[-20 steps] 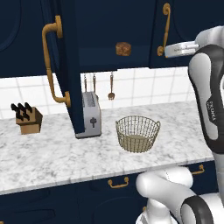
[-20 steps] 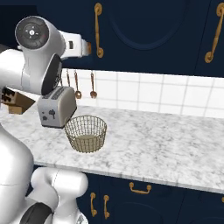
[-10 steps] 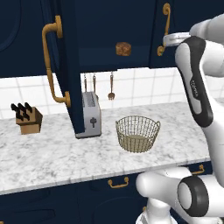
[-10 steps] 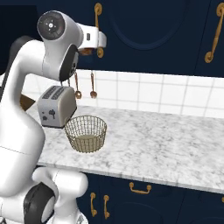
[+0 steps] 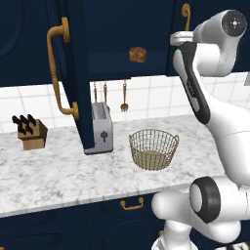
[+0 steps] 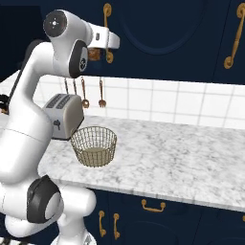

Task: Open the cabinet, pick up the bread from the cabinet and place it in the basket. Then move the basket to the dining counter.

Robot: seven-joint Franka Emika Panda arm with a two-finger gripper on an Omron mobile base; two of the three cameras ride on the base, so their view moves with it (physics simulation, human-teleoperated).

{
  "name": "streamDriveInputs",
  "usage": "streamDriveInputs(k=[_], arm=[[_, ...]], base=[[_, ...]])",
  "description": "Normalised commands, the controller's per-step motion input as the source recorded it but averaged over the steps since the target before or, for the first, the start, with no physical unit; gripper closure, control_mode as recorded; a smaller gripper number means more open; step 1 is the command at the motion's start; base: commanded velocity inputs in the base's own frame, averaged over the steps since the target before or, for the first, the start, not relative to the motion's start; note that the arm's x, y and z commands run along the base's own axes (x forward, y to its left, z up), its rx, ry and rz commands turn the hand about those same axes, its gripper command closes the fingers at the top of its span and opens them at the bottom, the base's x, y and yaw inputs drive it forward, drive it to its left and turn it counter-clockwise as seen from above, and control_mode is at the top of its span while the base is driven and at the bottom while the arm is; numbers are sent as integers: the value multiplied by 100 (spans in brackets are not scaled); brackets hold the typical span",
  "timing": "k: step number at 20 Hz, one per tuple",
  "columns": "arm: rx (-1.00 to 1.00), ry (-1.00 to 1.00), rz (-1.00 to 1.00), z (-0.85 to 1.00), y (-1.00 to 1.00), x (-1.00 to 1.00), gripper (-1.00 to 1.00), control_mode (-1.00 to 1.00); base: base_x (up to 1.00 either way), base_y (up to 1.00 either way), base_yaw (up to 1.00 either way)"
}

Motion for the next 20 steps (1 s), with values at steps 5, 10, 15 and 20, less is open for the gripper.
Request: streamDriveInputs(k=[5, 10, 15, 20], arm=[[15, 0, 0, 0, -2, 38, -100, -100], [12, 0, 0, 0, -13, 68, -100, -100], [3, -3, 0, 0, -13, 74, -100, -100], [5, -3, 0, -6, -1, 52, -100, -100]], base=[[0, 0, 0], [0, 0, 0], [0, 0, 0], [0, 0, 0]])
